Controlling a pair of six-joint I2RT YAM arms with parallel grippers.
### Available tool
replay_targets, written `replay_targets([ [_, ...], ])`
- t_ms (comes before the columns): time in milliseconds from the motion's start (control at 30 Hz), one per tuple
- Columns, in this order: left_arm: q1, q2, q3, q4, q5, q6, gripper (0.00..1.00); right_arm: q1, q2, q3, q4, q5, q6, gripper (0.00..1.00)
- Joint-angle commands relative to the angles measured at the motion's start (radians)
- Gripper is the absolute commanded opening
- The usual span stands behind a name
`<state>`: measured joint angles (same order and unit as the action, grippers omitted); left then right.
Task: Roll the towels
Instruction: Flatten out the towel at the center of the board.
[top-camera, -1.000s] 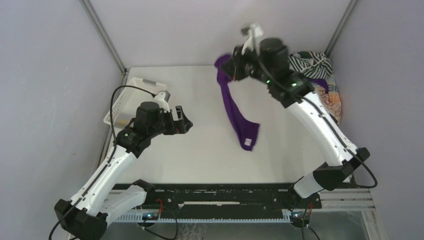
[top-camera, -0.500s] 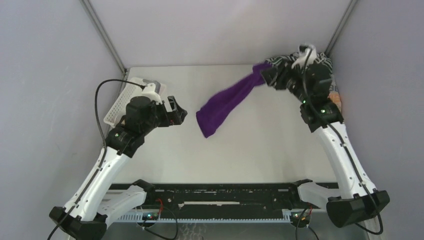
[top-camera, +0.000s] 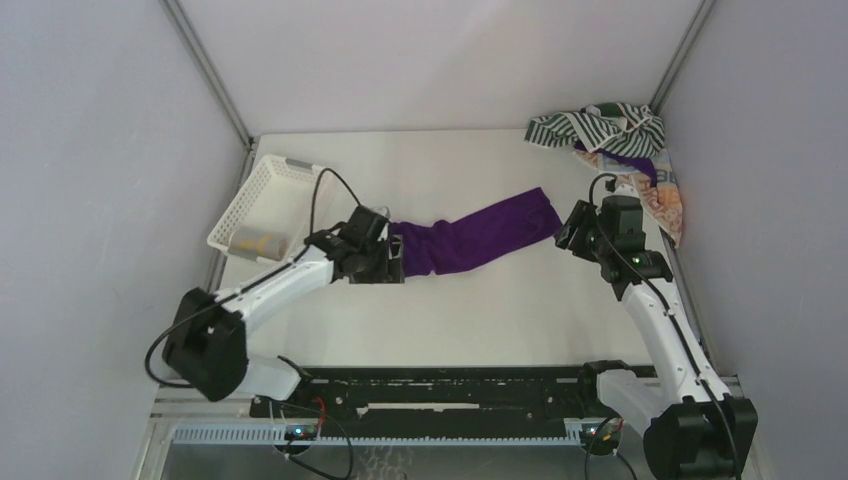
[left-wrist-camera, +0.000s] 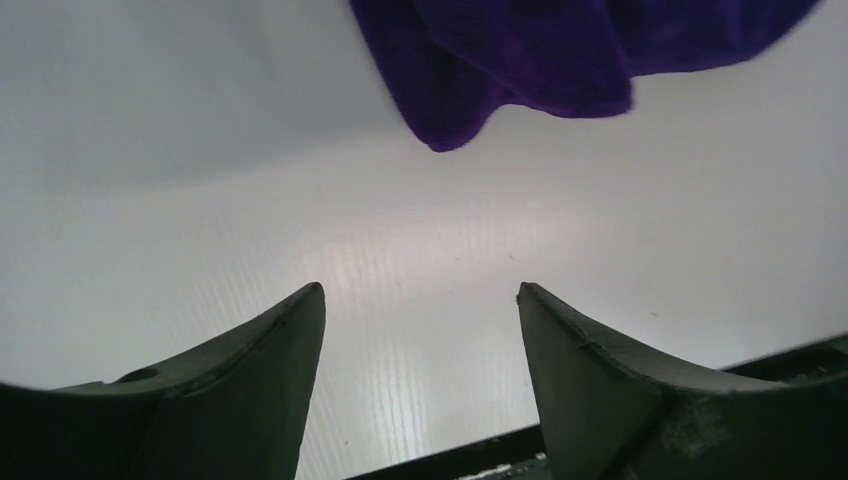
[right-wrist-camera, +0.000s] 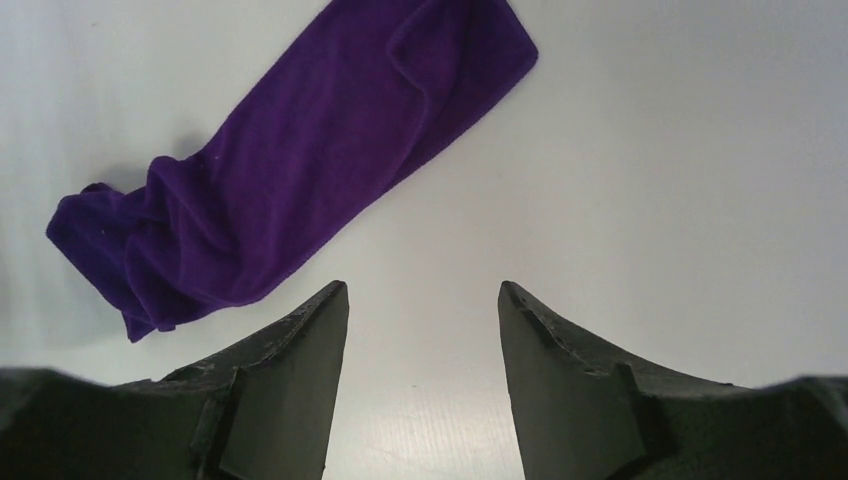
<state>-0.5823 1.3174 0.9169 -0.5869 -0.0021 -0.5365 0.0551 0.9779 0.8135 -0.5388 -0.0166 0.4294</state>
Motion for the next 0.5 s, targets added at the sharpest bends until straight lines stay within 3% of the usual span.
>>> replay_targets([
  [0,-0.019,0.139,0.082,0.012,-0.096,-0.02,0.73,0.006,0.005,-0.009,0.094,-0.039,-0.031,0.57],
  [233,-0.133,0.293,0.18,0.014,-0.323,0.064,0.72,0.003,0.042,-0.032,0.139,-0.085,-0.043,0.57],
  [467,-0.147,0.37,0.225,0.015,-0.353,0.085,0.73,-0.02,0.245,0.004,0.182,-0.056,-0.027,0.57],
])
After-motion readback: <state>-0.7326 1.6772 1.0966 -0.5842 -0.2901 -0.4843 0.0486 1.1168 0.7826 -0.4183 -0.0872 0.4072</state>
